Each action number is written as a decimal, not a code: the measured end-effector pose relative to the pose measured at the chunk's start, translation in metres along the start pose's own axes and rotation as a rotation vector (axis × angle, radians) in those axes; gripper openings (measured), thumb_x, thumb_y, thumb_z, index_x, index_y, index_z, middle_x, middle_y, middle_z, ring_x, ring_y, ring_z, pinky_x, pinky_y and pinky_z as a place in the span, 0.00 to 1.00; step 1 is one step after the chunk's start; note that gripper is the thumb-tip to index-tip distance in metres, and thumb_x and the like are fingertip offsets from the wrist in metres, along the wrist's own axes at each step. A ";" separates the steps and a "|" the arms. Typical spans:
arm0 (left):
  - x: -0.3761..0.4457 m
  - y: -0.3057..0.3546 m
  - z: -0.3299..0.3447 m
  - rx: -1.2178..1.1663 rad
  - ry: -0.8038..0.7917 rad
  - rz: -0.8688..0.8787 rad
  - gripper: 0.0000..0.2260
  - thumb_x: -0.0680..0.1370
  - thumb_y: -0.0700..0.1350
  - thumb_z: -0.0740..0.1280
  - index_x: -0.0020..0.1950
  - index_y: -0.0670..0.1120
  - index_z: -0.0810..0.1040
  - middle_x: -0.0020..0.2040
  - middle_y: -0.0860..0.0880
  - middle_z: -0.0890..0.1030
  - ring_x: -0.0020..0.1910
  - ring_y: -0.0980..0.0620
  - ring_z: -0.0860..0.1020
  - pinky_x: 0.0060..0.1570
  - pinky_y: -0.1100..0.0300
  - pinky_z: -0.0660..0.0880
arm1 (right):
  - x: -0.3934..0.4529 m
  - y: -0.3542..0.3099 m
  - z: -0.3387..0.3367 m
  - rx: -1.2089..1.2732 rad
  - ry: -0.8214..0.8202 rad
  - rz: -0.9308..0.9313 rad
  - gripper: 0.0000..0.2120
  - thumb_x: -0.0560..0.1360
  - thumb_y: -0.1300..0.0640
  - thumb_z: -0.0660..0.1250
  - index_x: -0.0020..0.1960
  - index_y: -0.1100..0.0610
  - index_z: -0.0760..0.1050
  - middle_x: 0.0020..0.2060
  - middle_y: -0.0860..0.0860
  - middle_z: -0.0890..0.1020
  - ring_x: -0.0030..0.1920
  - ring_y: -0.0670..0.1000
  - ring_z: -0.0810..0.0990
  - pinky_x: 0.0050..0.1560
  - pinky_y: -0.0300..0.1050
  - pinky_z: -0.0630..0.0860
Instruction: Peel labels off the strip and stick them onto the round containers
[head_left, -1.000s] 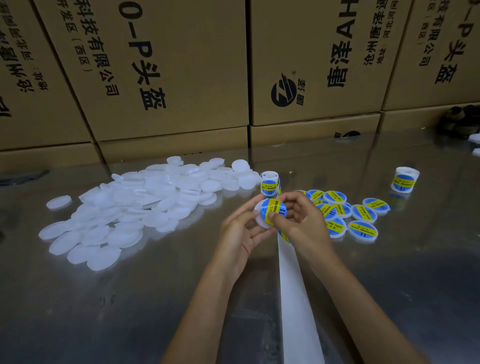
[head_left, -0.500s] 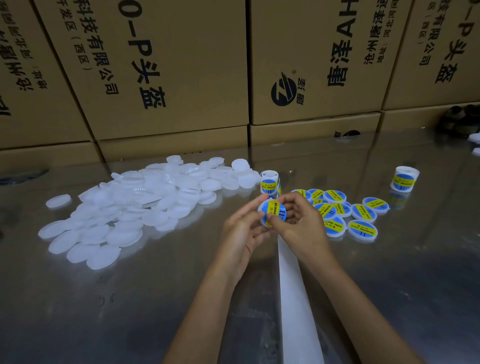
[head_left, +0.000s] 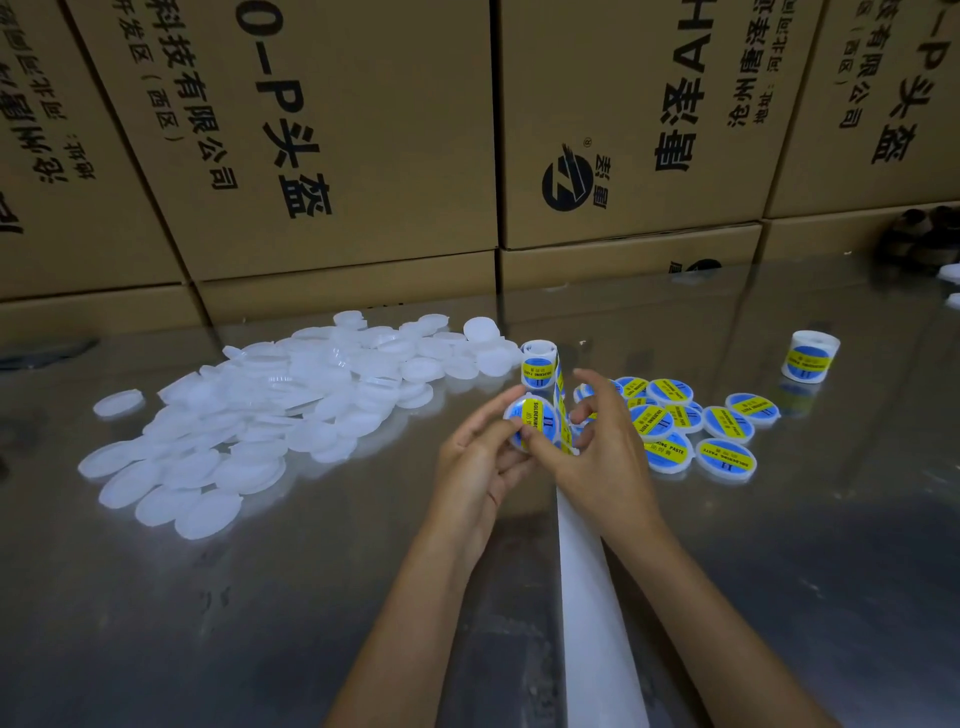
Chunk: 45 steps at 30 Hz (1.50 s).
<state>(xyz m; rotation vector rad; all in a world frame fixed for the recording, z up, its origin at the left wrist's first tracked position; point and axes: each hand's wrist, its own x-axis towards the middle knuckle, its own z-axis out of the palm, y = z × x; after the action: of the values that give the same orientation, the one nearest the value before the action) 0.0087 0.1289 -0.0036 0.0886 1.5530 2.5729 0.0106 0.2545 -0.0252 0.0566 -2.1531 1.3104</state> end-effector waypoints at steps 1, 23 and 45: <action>0.001 0.001 0.000 -0.028 -0.005 -0.012 0.13 0.81 0.35 0.62 0.58 0.47 0.83 0.53 0.43 0.86 0.48 0.48 0.85 0.44 0.57 0.83 | 0.000 -0.001 0.000 -0.002 -0.008 0.028 0.26 0.68 0.45 0.77 0.60 0.42 0.67 0.44 0.42 0.72 0.40 0.40 0.72 0.38 0.30 0.66; -0.003 -0.003 0.007 -0.140 -0.129 -0.097 0.14 0.81 0.41 0.63 0.66 0.46 0.79 0.59 0.41 0.83 0.59 0.43 0.83 0.57 0.51 0.81 | -0.004 0.002 0.001 0.031 -0.051 0.099 0.17 0.78 0.38 0.63 0.35 0.45 0.73 0.30 0.40 0.79 0.32 0.40 0.75 0.34 0.36 0.67; -0.002 0.007 -0.013 0.114 0.047 0.135 0.11 0.73 0.32 0.74 0.53 0.39 0.80 0.46 0.40 0.86 0.42 0.43 0.86 0.39 0.58 0.82 | 0.001 -0.005 -0.004 0.331 -0.259 0.137 0.13 0.78 0.42 0.64 0.48 0.50 0.80 0.33 0.43 0.82 0.35 0.42 0.78 0.38 0.37 0.71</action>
<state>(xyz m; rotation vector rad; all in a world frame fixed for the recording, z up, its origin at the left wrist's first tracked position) 0.0082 0.1137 -0.0032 0.1504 1.7679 2.6025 0.0133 0.2556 -0.0194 0.2268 -2.1561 1.8159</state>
